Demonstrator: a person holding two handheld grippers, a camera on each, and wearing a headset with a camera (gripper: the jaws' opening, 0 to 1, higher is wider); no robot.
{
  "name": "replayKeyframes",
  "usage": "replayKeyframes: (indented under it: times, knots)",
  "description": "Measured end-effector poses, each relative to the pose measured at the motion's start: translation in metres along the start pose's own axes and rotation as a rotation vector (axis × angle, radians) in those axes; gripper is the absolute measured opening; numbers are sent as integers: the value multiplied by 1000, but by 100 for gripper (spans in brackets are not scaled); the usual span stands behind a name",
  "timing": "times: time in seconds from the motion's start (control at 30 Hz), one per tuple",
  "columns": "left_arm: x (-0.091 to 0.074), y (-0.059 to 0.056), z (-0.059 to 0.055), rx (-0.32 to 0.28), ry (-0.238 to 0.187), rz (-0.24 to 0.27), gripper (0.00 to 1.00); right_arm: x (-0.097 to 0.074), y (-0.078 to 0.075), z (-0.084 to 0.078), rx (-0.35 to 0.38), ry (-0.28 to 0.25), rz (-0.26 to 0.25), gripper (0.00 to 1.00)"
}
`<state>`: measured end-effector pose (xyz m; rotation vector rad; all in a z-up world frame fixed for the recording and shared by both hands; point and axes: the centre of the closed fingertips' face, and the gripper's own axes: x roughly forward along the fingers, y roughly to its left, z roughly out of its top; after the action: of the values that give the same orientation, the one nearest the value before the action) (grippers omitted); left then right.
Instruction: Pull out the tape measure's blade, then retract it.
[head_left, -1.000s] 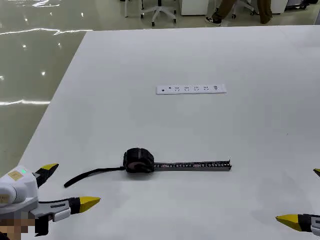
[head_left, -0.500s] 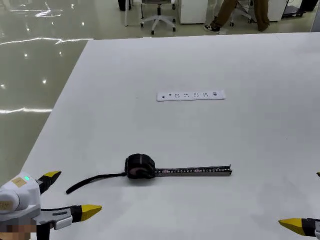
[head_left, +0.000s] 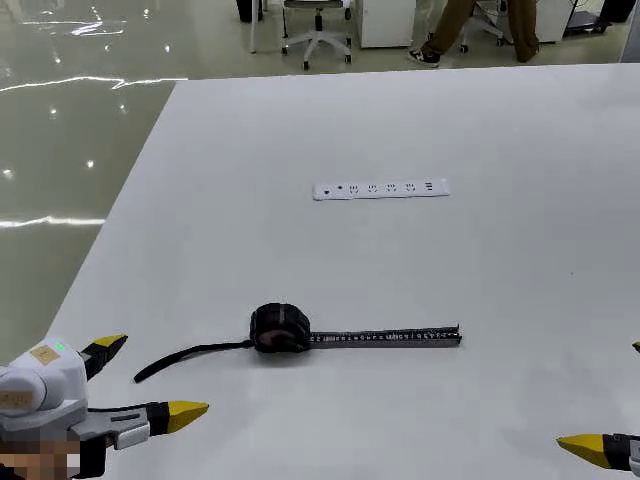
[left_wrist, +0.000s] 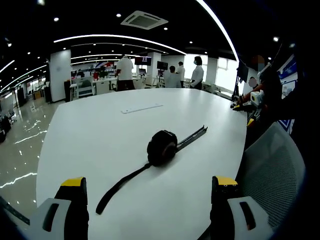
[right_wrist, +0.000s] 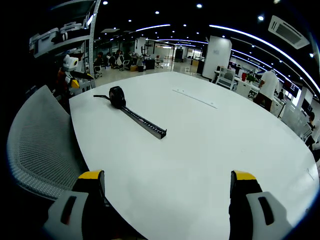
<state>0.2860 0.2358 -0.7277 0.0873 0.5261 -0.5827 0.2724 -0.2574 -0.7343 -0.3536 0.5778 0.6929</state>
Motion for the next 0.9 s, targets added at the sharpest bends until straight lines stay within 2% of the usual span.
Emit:
replayKeyframes:
  times: [0.23, 0.5, 0.6, 0.83, 0.9]
  knots:
    - [5, 0, 6, -2, -4, 10, 100, 0, -2, -1, -10, 4, 2, 100]
    - [21, -10, 22, -14, -24, 8, 100, 4, -7, 4, -24, 4, 8, 100]
    - [29, -15, 32, -34, -39, 16, 100, 9, -9, 9, -49, 12, 18, 100]
    - [63, -30, 54, -8, -36, 39, 100, 29, -14, 33, -150, 47, 82, 100]
    - [74, -34, 59, -33, -35, 60, 100, 39, -13, 42, -175, 53, 114, 100]
